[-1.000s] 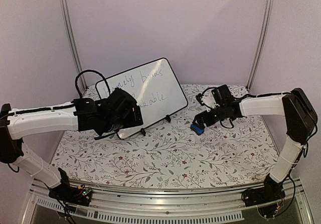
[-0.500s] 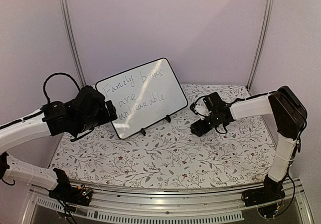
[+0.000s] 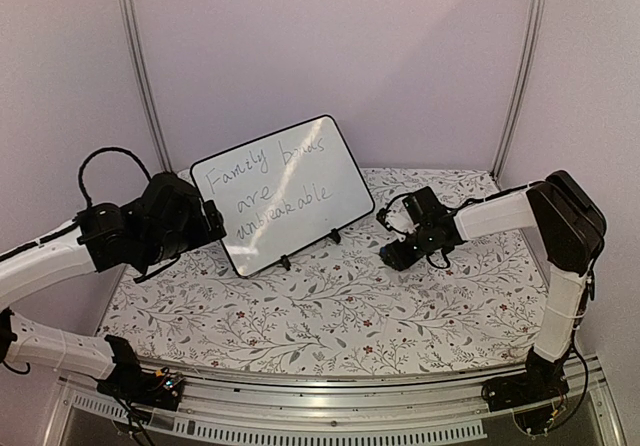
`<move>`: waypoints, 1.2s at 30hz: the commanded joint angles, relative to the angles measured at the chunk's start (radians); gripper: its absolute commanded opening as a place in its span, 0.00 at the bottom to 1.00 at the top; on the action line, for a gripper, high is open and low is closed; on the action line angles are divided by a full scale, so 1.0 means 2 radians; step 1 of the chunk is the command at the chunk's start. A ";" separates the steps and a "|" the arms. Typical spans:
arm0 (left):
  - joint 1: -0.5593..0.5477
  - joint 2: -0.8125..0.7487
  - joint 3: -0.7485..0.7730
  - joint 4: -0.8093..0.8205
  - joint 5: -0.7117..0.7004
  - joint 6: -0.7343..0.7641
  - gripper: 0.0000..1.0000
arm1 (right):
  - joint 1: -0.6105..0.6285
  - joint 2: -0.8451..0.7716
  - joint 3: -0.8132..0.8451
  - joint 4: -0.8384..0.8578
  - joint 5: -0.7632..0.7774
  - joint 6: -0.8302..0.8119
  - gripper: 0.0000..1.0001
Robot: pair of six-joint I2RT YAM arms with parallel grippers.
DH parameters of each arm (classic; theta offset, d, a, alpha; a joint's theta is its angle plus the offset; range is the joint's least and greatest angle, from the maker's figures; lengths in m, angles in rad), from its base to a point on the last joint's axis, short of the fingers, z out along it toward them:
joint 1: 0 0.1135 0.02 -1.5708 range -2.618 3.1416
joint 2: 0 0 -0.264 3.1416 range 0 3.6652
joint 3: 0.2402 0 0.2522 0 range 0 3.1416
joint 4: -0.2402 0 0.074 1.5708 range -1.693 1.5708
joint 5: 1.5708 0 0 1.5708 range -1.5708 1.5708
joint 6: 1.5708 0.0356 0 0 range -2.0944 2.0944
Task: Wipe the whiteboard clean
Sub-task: Pick up the whiteboard eraser from the center of the board.
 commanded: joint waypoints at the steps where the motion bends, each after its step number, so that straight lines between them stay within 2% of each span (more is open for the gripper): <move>1: 0.008 -0.009 -0.007 -0.003 0.003 0.003 1.00 | 0.001 0.014 0.011 0.005 0.004 -0.001 0.48; 3: 0.009 -0.011 -0.007 -0.003 0.001 0.003 1.00 | 0.001 0.014 0.012 0.004 0.004 0.000 0.47; 7: 0.011 -0.014 -0.009 -0.003 0.001 0.004 1.00 | 0.001 0.012 0.012 0.003 0.004 0.001 0.33; 13: 0.013 -0.017 -0.011 0.000 0.003 0.006 1.00 | 0.001 0.013 0.010 0.000 -0.003 0.001 0.26; 25: 0.045 -0.020 -0.001 0.001 0.019 0.031 1.00 | 0.002 -0.018 0.022 -0.019 -0.036 0.010 0.25; 30: 0.115 -0.027 0.010 0.010 0.045 0.058 1.00 | 0.007 -0.047 0.033 -0.032 -0.038 0.023 0.25; 36: 0.179 -0.027 0.019 0.067 0.100 0.130 1.00 | 0.036 -0.075 0.045 -0.052 -0.024 0.026 0.26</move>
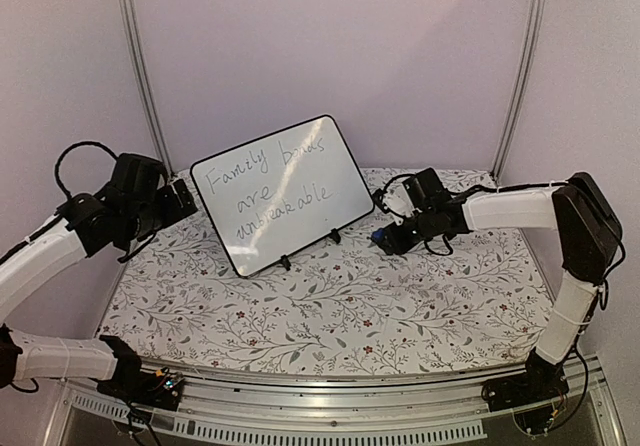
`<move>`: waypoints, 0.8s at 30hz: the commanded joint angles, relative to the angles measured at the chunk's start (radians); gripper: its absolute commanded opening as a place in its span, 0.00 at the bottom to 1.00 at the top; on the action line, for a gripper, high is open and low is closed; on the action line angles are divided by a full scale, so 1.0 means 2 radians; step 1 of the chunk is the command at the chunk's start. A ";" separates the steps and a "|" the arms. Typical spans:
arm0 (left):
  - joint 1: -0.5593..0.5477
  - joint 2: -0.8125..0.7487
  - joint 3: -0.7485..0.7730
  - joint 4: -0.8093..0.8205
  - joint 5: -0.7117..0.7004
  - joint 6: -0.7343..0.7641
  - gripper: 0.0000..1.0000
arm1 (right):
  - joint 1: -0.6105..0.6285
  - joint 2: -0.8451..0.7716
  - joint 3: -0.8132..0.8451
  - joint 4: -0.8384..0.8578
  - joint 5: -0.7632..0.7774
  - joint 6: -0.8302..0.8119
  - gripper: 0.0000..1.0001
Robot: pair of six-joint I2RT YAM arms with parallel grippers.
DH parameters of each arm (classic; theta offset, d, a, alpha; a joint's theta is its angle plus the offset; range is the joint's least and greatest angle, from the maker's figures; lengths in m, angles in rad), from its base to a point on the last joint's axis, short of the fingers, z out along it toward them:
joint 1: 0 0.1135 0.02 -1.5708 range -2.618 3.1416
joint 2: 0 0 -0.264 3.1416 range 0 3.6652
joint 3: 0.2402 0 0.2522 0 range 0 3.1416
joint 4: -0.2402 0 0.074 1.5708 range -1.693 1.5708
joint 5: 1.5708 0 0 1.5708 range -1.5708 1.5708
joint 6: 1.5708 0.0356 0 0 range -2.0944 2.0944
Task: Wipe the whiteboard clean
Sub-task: Pick up the whiteboard eraser from the center of the board.
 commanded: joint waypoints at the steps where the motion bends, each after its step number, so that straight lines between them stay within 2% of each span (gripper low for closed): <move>1: 0.045 -0.005 0.019 0.054 0.057 0.079 1.00 | 0.034 -0.037 0.019 -0.024 0.009 0.005 0.27; 7: 0.123 0.010 0.066 0.088 0.159 0.164 1.00 | 0.067 -0.075 0.023 -0.034 0.018 0.001 0.27; 14: 0.215 0.058 0.094 0.152 0.328 0.225 1.00 | 0.080 -0.106 0.018 -0.037 0.010 0.006 0.27; 19: 0.229 0.143 0.167 0.146 0.394 0.295 1.00 | 0.085 -0.127 0.012 -0.047 0.010 0.008 0.27; 24: 0.250 0.212 0.217 0.153 0.461 0.319 1.00 | 0.088 -0.142 0.011 -0.053 -0.002 0.014 0.28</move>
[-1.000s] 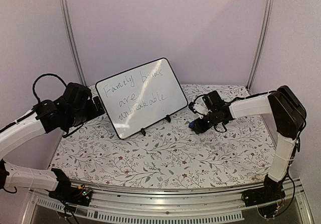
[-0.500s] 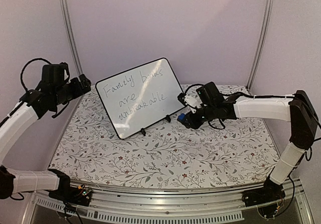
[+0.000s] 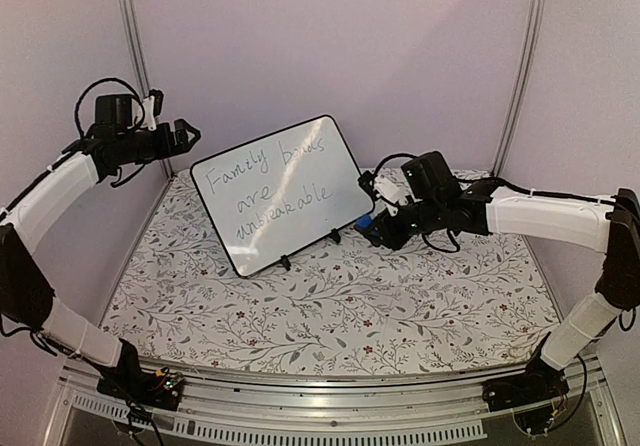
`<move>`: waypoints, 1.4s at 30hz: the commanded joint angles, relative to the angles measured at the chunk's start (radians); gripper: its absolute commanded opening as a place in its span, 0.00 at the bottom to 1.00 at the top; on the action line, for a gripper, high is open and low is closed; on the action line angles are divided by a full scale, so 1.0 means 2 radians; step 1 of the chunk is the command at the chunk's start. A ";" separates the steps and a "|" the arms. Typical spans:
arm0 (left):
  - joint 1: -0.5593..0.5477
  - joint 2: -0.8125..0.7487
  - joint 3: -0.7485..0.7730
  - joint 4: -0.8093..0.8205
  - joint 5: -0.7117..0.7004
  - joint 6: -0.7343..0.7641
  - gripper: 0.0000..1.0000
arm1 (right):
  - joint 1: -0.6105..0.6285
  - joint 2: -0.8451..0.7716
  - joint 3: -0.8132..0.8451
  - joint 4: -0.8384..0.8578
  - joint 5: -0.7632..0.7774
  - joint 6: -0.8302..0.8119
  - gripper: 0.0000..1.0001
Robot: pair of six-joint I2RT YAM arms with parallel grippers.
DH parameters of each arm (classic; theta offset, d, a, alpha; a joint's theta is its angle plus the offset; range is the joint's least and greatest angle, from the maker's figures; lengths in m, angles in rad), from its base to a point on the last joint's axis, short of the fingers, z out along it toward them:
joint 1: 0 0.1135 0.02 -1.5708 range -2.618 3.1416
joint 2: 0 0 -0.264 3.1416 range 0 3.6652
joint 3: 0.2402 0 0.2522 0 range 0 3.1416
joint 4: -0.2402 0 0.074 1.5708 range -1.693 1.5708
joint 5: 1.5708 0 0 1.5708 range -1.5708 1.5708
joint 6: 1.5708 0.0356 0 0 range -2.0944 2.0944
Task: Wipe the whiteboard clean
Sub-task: Pick up the whiteboard eraser from the center of the board, then move the whiteboard to the center of the board.
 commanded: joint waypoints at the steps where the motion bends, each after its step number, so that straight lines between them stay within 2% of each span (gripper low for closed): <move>1: 0.023 0.047 0.040 0.018 0.084 0.045 1.00 | 0.008 -0.026 -0.003 -0.009 -0.012 0.010 0.28; 9: 0.032 0.133 0.081 0.052 0.188 0.058 1.00 | 0.013 -0.042 -0.008 -0.016 -0.013 0.012 0.28; 13: 0.032 0.171 0.111 0.049 0.209 0.060 0.98 | 0.015 -0.048 -0.003 -0.026 -0.012 0.011 0.28; 21: 0.032 0.239 0.166 0.020 0.235 0.081 0.79 | 0.018 -0.056 -0.002 -0.027 -0.013 0.014 0.29; 26: 0.032 0.278 0.192 -0.003 0.269 0.090 0.72 | 0.020 -0.052 0.001 -0.033 -0.006 0.015 0.29; 38: 0.045 0.310 0.212 -0.012 0.311 0.087 0.45 | 0.023 -0.040 0.015 -0.040 -0.003 0.015 0.31; 42: 0.045 0.311 0.208 -0.010 0.328 0.077 0.33 | 0.025 -0.035 0.018 -0.040 -0.003 0.016 0.31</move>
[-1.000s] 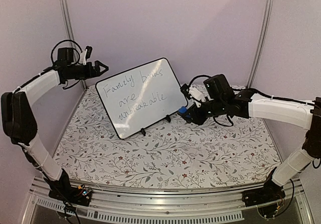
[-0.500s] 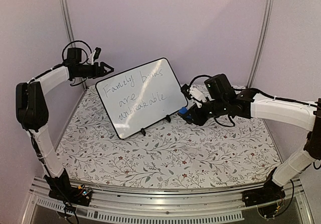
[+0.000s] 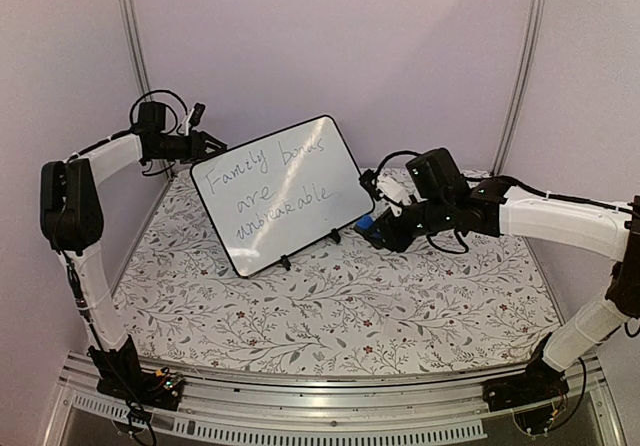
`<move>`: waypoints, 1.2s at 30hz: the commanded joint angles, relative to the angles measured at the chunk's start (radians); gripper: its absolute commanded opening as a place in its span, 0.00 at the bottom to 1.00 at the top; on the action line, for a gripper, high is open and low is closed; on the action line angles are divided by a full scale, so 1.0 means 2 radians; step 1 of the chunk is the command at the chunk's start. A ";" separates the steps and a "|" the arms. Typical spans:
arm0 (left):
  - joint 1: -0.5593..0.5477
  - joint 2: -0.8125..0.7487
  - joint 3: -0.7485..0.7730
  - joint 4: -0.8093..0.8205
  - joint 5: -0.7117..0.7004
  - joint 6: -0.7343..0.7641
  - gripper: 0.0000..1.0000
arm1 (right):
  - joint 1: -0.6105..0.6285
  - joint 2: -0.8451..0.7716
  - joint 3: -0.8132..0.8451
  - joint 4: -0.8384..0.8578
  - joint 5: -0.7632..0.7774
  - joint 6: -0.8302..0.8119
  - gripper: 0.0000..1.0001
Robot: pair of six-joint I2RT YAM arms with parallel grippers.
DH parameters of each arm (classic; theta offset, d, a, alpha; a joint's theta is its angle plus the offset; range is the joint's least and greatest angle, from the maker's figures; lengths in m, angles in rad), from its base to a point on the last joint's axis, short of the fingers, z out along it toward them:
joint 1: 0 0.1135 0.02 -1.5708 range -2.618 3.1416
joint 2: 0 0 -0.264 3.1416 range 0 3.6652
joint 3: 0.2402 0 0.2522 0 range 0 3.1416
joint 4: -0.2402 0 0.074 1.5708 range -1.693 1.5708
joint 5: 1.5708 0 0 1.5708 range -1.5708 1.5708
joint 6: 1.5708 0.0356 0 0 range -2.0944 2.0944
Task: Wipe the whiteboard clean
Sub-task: Move the whiteboard to the center of the board.
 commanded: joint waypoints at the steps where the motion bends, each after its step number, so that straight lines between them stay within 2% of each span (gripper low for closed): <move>1: 0.005 0.004 0.003 0.000 0.027 -0.007 0.32 | 0.007 0.007 0.017 -0.006 0.004 0.006 0.31; 14: -0.003 -0.015 -0.017 0.003 0.037 -0.043 0.36 | 0.011 0.017 0.018 -0.005 0.008 0.005 0.32; 23: -0.005 -0.014 -0.017 -0.020 -0.003 -0.062 0.33 | 0.012 0.019 0.019 -0.003 0.009 0.003 0.33; 30: -0.006 -0.027 -0.018 -0.022 -0.001 -0.071 0.44 | 0.013 0.023 0.018 -0.002 0.008 0.003 0.34; 36: -0.018 -0.035 -0.020 -0.021 -0.001 -0.095 0.45 | 0.014 0.025 0.019 -0.002 0.008 0.003 0.34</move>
